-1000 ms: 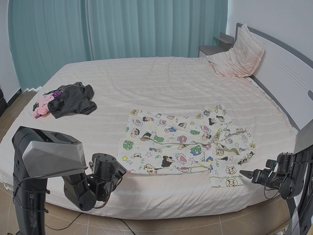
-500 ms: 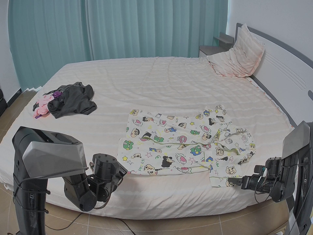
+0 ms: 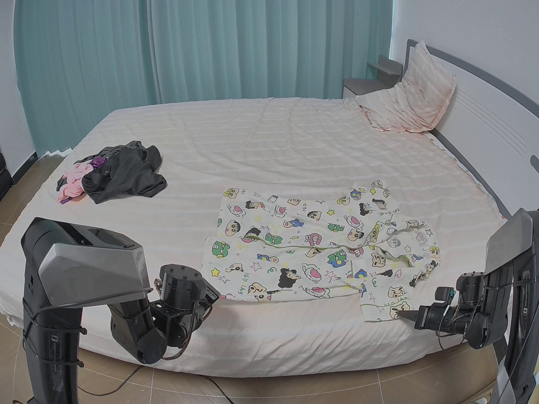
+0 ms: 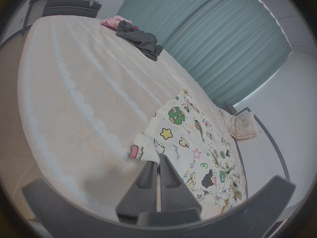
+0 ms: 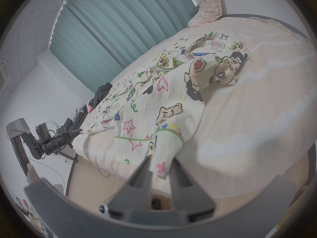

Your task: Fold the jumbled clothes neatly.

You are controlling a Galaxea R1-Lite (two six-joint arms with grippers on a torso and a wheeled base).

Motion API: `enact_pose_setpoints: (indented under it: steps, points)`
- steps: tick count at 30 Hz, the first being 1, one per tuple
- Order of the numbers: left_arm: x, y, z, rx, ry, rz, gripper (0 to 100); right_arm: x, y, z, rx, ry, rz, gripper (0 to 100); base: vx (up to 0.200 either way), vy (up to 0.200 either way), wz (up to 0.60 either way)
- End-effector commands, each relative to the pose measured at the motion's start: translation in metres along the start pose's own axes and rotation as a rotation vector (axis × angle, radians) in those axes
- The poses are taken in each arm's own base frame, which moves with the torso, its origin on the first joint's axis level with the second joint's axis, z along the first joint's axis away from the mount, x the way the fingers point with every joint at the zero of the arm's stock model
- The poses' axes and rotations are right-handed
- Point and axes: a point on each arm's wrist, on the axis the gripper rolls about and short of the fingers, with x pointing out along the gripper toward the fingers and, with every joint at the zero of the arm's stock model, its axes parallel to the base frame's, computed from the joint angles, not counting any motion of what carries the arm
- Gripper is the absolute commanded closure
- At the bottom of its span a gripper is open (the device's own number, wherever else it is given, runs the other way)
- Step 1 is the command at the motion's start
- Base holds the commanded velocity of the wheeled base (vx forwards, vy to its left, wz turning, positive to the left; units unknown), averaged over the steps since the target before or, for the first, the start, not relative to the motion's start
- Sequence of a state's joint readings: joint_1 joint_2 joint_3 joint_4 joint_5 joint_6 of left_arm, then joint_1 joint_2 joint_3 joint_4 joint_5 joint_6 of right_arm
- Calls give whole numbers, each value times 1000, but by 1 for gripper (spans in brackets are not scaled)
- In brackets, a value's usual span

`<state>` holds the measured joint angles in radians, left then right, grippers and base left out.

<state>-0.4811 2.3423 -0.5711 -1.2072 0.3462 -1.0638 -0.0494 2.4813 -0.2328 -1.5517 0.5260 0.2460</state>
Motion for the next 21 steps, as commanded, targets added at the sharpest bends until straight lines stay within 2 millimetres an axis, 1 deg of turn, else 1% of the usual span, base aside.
enact_pose_setpoints:
  steps: [1, 7, 8, 11, 13, 16, 17, 21]
  points:
    - [-1, 0, -1, 3, 3, 2, 100, -4, 0, 4, -4, -23, -2, 100, 0, 0, 0]
    - [-4, 0, -4, 17, 10, 0, 100, -29, 5, 6, 21, -31, 22, 100, 0, 0, 0]
    - [-5, 1, -5, 32, 10, 4, 100, -37, 8, 7, 24, -35, 27, 100, 0, 0, 0]
    - [-9, 5, -7, 67, 4, 30, 100, -51, 14, 6, 30, -37, 32, 100, 0, 0, 0]
    - [-11, 4, -8, 95, -7, 34, 100, -61, 18, 6, 31, -40, 41, 100, 0, 0, 0]
    - [-14, 2, -10, 110, -12, 34, 100, -65, 20, 6, 33, -41, 45, 100, 0, 0, 0]
    - [-21, 0, -14, 146, -16, 32, 100, -71, 22, 5, 37, -48, 39, 100, 0, 0, 0]
    - [-32, -2, -15, 209, -23, 32, 100, -79, 20, 11, 39, -88, 22, 100, 0, 0, 0]
